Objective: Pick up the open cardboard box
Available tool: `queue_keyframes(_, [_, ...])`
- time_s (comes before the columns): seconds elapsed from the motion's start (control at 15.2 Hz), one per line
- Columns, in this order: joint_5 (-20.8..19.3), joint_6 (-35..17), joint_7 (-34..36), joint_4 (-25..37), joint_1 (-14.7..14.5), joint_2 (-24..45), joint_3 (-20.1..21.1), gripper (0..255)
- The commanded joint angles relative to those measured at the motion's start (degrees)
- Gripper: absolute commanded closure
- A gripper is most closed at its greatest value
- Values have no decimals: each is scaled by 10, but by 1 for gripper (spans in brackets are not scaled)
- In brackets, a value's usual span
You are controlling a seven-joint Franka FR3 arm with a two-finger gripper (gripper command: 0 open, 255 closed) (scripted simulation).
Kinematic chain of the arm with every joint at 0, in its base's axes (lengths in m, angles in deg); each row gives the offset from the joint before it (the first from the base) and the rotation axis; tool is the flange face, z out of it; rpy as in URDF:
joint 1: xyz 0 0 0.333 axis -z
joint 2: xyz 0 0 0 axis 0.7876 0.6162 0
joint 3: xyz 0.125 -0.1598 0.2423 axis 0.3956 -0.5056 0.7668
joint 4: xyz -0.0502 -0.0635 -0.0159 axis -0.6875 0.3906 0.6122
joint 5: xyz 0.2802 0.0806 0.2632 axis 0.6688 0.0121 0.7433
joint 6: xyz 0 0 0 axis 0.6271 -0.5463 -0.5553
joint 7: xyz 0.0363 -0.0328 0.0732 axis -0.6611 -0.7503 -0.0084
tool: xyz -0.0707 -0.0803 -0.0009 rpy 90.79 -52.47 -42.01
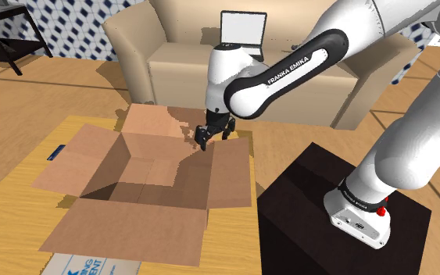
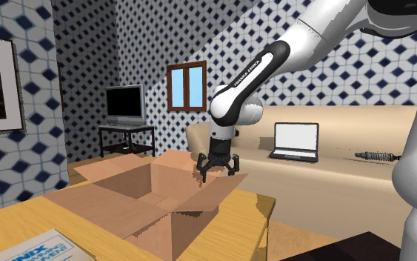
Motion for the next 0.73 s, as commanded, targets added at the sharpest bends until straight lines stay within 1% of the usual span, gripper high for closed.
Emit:
queue_keyframes(0.0, [0, -3, 0, -1, 0, 1, 0, 255])
queue_keyframes(0.59, [0, -2, 0, -2, 0, 1, 0, 255])
queue_keyframes(0.66, [3, 5, -2, 1, 0, -5, 0, 255])
